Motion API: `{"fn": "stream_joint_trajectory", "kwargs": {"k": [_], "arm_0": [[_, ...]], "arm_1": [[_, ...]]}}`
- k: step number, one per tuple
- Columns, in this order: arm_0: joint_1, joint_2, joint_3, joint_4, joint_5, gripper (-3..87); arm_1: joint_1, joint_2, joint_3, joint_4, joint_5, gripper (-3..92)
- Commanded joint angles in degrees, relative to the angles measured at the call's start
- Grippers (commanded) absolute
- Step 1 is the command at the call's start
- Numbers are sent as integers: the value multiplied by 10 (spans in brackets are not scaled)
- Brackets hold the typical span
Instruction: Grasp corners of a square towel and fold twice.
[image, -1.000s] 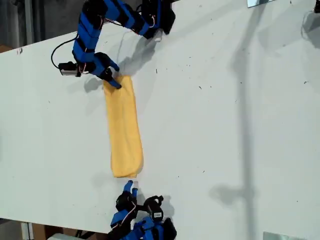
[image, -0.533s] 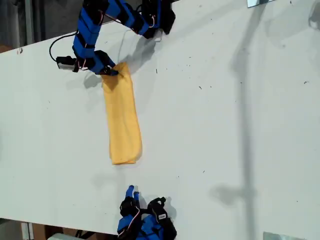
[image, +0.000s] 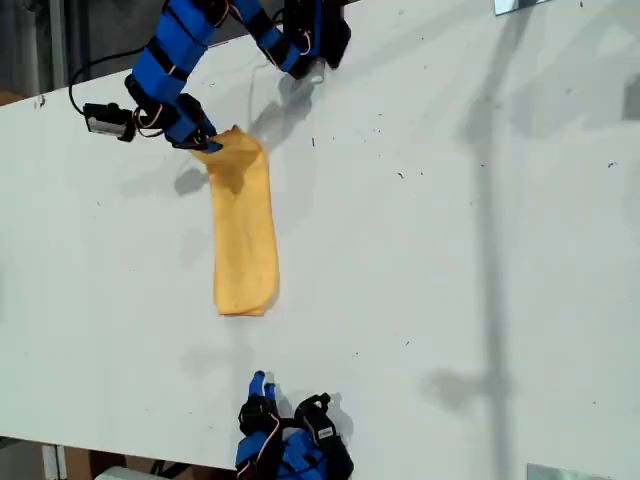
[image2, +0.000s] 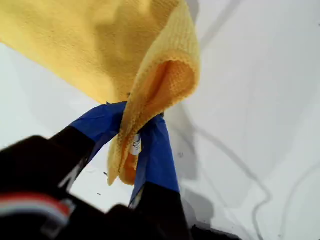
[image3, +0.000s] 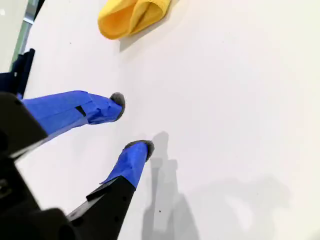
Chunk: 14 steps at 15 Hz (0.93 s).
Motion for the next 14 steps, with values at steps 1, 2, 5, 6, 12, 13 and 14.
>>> {"fn": "stream_joint_trajectory", "kwargs": {"k": [1,2,5,6,12,13,14], "arm_0": [[-6,4,-2,5,4,128],[-6,6,-2,6,4,128],[-6,10,-1,7,7,128],[-6,11,0,7,8,127],[-8,11,1,7,9,126],[-8,11,1,7,8,125],[-8,11,1,7,6,125]], "arm_1": [[-63,-11,-156,27,5,-1],[-89,-46,-221,41,5,-1],[-160,-95,-333,15,0,-1],[-181,-109,-359,1,-4,-1],[-279,-203,-410,-164,-33,-1],[-286,-235,-418,-200,-32,-1],[-291,-271,-432,-236,-28,-1]]}}
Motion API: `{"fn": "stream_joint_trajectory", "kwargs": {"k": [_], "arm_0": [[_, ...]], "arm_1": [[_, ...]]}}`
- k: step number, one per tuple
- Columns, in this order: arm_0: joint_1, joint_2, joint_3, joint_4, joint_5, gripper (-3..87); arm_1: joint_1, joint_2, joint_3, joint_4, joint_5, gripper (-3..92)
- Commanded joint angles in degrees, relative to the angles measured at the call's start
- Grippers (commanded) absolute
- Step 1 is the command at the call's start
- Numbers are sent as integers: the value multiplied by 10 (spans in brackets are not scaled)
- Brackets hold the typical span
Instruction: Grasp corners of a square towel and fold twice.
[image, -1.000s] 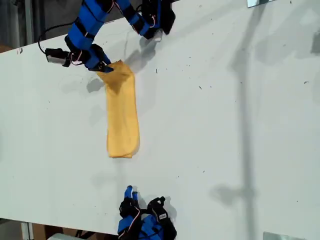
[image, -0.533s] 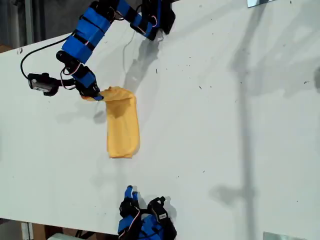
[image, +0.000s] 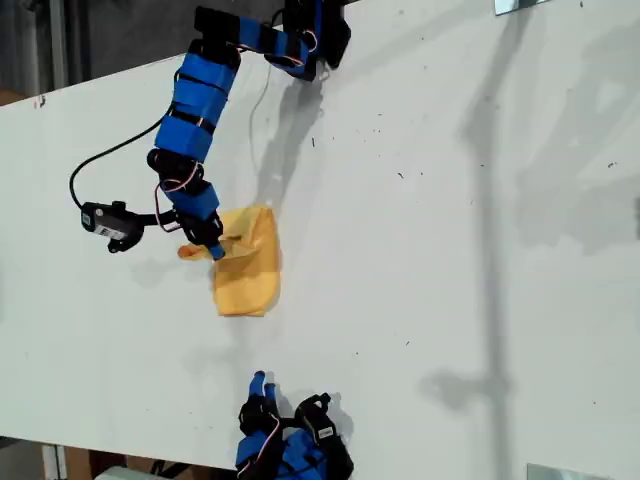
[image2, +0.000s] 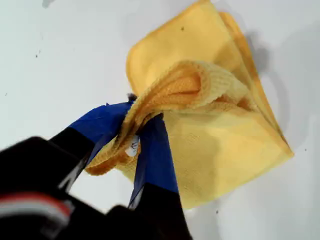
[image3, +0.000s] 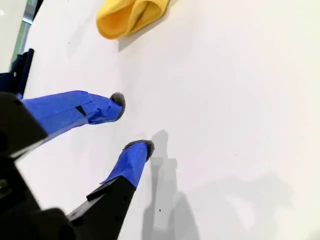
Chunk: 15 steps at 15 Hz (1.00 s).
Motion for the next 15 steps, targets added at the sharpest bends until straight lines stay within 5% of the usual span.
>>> {"fn": "stream_joint_trajectory", "kwargs": {"k": [1,5,15], "arm_0": [[-6,5,-1,7,2,124],[-5,6,0,7,0,122],[-4,6,0,7,-2,120]], "arm_1": [[-17,-55,-74,-76,-1,-1],[-26,-153,-138,-144,10,-1],[-13,-187,-142,-159,11,-1]]}}
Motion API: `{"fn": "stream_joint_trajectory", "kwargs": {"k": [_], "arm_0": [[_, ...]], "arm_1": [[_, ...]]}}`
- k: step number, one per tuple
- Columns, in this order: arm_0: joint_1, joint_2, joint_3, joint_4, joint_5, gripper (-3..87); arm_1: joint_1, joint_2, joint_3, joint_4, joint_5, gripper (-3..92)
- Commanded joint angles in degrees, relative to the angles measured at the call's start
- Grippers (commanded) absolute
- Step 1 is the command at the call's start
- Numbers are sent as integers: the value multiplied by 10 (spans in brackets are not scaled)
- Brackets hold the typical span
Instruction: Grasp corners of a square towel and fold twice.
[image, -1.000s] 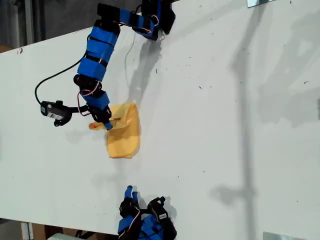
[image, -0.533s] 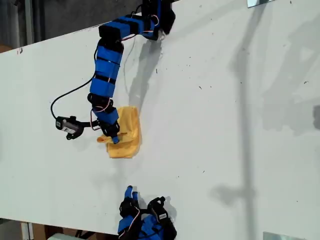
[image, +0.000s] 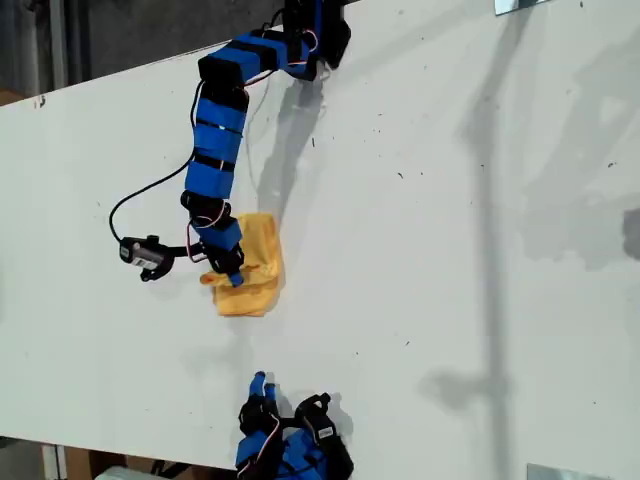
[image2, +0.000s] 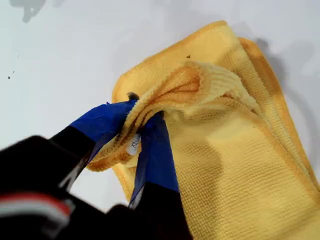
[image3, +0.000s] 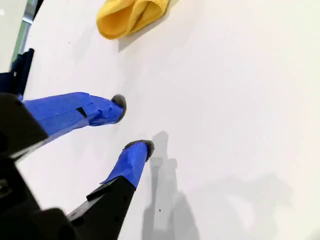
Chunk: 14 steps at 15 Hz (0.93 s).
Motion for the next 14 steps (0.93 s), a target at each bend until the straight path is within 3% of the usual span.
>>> {"fn": "stream_joint_trajectory", "kwargs": {"k": [1,5,10,14], "arm_0": [[-4,4,-2,7,-2,120],[-4,4,-2,7,-2,120],[-4,4,-2,7,-1,120],[-4,4,-2,7,0,120]], "arm_1": [[5,16,-51,-14,-1,17],[11,17,-51,-17,3,222],[25,32,-51,-8,-1,248],[39,88,-71,35,-53,254]]}}
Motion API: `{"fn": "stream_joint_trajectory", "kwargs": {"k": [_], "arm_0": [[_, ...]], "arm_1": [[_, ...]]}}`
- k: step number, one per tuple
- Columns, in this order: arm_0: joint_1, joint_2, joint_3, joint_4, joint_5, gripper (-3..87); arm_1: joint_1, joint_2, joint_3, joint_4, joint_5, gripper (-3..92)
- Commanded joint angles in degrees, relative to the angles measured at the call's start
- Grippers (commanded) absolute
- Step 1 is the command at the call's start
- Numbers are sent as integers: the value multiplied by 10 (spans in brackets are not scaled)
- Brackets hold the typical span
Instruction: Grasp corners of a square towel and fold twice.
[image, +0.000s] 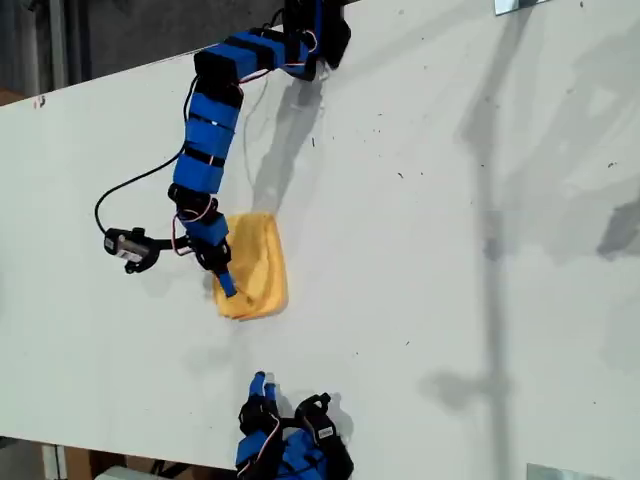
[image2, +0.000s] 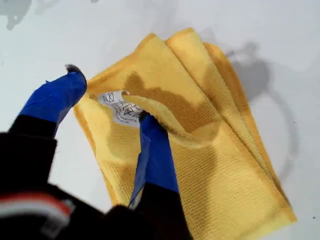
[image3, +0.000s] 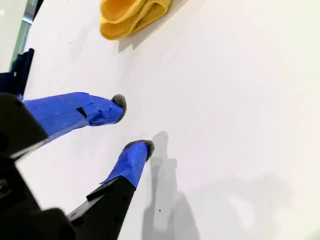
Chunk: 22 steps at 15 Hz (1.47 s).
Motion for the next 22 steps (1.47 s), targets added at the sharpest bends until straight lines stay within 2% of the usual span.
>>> {"fn": "stream_joint_trajectory", "kwargs": {"k": [1,2,3,4,5,7,9,10,12,13,15,17,18,19,20,22], "arm_0": [[-5,4,-2,7,0,120],[-5,4,-2,7,0,120],[-5,4,-2,7,-2,119],[-6,4,-2,7,-1,119],[-7,4,-2,7,0,119],[-5,4,-2,7,-1,119],[-7,4,-2,7,1,119],[-7,4,-2,7,1,119],[-6,4,-2,7,1,119],[-7,4,-2,7,0,119],[-11,4,-2,7,0,119],[-7,4,-2,7,0,119],[-8,4,-2,7,-1,119],[-11,4,-2,7,1,119],[-11,4,-2,7,2,119],[-6,4,-2,7,0,118]], "arm_1": [[-4,63,-71,18,-47,245],[-3,84,-47,32,-51,245],[-19,93,-9,-1,-51,251],[-50,42,-60,25,-52,265],[-63,53,-39,9,-39,275],[-62,85,-34,-17,-30,275],[-58,10,-43,-32,4,275],[-57,-39,-76,-21,14,274],[-37,33,-75,-4,15,269],[-23,64,-34,-9,39,269],[-12,-41,-84,34,99,271],[8,62,-54,54,132,272],[-2,57,-27,27,134,273],[-18,-52,-93,40,127,273],[-22,-61,-91,25,127,270],[-25,41,-40,17,117,267]]}}
